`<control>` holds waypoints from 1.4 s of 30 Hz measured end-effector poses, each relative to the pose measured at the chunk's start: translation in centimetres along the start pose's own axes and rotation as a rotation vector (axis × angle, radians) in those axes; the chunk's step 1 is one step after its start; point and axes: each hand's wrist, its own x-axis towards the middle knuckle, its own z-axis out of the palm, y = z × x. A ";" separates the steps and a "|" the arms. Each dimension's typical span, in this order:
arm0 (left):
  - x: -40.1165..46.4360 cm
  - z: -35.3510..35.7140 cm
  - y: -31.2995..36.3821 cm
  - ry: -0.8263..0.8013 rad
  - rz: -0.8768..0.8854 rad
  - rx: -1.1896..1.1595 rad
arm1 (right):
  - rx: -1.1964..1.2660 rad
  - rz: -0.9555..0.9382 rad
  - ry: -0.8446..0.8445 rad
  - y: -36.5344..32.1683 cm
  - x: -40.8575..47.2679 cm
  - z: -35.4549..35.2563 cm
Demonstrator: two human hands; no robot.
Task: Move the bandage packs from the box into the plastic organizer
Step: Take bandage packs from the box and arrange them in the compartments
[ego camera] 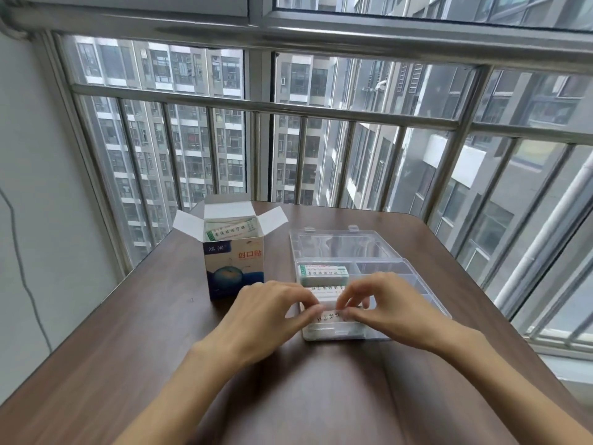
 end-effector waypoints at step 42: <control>-0.9 -4.3 -4.6 0.959 -0.346 -0.217 | -0.255 -0.049 -0.020 -8.4 5.3 -3.7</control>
